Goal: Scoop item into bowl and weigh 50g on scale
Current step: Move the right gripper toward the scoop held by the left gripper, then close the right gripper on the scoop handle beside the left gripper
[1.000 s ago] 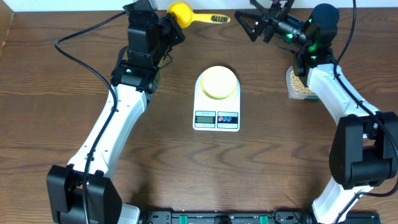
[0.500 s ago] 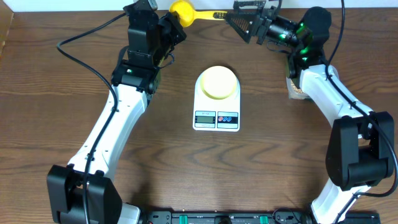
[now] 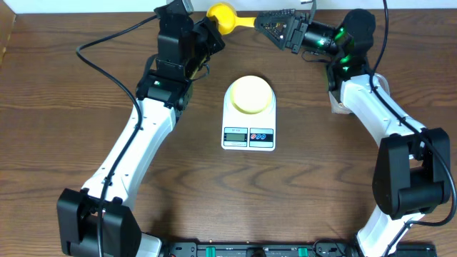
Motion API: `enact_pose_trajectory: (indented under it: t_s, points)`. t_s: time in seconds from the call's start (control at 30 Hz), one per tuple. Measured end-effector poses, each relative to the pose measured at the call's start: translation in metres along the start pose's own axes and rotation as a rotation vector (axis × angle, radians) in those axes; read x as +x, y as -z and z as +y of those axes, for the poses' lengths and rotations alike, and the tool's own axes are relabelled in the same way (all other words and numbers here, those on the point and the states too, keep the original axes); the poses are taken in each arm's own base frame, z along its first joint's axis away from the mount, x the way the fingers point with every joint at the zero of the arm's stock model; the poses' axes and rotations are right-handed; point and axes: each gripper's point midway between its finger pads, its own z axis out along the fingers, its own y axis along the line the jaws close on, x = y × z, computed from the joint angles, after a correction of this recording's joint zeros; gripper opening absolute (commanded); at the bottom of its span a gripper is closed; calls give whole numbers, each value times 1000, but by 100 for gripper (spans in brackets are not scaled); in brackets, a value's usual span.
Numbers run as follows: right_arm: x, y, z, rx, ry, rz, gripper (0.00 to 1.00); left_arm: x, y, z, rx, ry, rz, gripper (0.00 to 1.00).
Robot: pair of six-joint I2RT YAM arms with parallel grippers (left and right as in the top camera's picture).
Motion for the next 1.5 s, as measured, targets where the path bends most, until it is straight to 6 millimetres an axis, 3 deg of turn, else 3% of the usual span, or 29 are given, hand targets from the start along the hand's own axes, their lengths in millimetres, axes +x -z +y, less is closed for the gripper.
enact_pose_trajectory:
  t_s: [0.07,0.13,0.63,0.9,1.5]
  points:
    - [2,0,1,-6,-9,9,25,3,0,-4,7,-3,7,7]
    - [2,0,2,-11,-14,13,22,7,0,-8,14,-6,13,8]
    - [5,0,4,-21,-15,27,26,12,0,-13,26,10,26,7]
    - [3,0,6,-27,-1,23,23,11,0,-12,19,98,21,8]
    - [-1,0,11,-41,35,9,18,10,0,-10,11,121,14,8]
